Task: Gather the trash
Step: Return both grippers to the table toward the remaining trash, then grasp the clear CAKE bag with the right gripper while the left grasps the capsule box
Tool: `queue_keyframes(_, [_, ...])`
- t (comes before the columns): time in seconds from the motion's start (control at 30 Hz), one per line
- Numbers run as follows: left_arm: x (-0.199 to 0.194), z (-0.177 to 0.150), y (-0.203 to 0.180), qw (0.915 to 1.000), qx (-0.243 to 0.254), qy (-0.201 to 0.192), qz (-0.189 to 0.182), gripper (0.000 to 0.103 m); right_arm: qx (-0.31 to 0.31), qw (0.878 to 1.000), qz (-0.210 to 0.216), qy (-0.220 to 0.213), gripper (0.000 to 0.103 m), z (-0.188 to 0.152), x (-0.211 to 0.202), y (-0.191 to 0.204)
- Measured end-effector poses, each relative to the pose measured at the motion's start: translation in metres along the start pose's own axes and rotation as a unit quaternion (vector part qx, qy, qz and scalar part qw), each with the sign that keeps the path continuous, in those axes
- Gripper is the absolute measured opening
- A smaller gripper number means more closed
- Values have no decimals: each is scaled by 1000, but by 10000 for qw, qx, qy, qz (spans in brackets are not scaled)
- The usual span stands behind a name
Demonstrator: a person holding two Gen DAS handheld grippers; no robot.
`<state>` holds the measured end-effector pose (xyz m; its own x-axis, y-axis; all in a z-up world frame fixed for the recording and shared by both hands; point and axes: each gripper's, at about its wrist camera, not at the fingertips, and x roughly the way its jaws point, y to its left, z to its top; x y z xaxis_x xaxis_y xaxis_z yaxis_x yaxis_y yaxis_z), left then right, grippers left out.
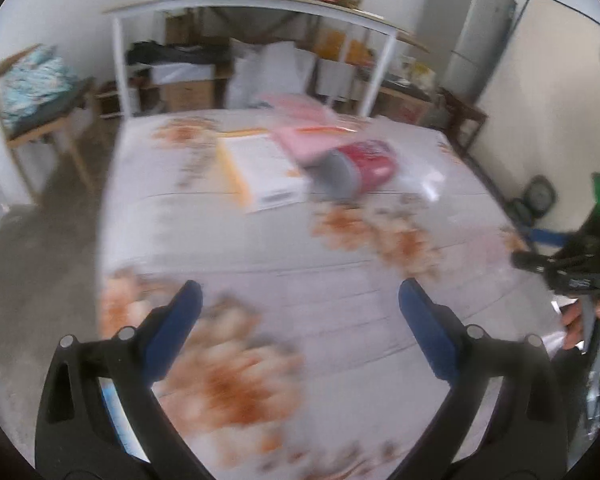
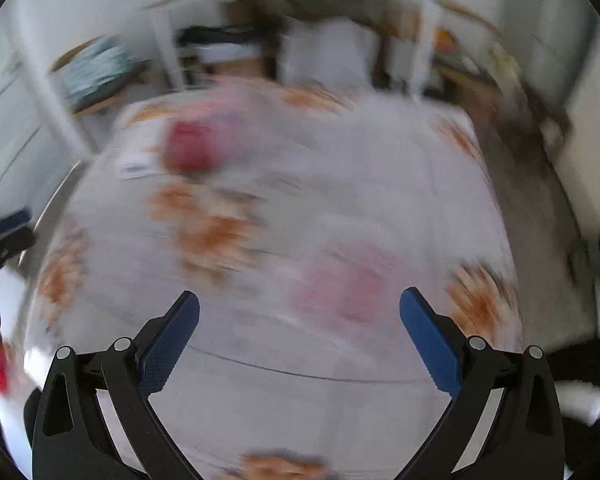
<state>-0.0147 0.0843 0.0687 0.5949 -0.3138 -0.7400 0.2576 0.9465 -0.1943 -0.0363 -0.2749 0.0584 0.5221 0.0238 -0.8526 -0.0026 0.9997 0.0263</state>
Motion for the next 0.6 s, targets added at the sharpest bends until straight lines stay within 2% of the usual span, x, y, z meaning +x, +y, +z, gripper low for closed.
queue_keyframes(0.13, [21,-9,-18,9998,-12,53,-168,95,735,9967,220,247,98,1,29,-34])
queue_keyframes(0.23, [22,-17,-5,9994,-227,9,-269,95,697,9971,33,314,98,10,43,-25])
queue_keyframes(0.33, [17,-18,14,9981,-464,-53,-390,95,588,9956,-563,464,98,15,66,-9])
queue_keyframes(0.43, [16,-16,24,9980,-495,-87,-377,95,478,9924,-903,681,98,13,86,-1])
queue_keyframes(0.5, [16,-15,27,9985,-426,-100,-330,95,482,9914,-990,701,98,10,91,-2])
queue_keyframes(0.6, [12,-13,32,9986,-404,-177,-308,95,779,9919,-754,667,98,9,89,-14])
